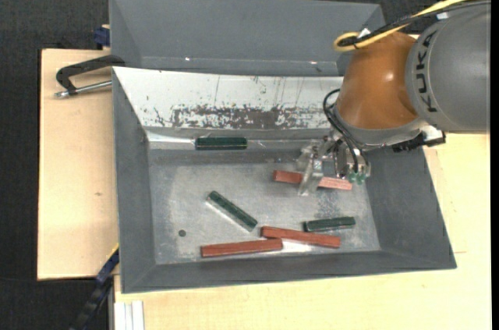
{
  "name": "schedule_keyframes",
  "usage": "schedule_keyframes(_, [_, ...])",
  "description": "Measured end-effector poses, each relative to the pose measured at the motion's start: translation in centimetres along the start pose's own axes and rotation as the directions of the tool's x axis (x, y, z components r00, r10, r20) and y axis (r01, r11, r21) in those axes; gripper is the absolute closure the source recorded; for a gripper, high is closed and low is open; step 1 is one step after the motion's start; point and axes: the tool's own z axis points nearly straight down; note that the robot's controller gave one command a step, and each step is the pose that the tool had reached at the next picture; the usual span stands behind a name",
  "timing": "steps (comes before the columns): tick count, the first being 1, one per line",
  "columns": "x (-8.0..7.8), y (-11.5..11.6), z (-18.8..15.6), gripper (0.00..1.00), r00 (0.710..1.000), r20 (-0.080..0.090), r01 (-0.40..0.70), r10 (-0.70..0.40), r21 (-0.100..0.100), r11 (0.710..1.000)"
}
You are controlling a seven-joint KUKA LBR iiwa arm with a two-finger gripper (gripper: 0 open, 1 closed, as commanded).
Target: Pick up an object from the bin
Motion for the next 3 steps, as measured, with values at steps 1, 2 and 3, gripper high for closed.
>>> schedule_keyframes(1, [-0.2, 0.0, -1.1, 1.0, 1.0, 0.009, 0.0, 0.0, 0.0, 1.0])
schedule_keyframes(2, [-0.2, 0.0, -1.6, 1.0, 1.0, 0.008, 0.001, -0.001, 0.0, 1.0])
schedule_keyframes(3, [-0.2, 0.0, -2.1, 1.0, 1.0, 0.005, 0.001, -0.001, 0.0, 1.0])
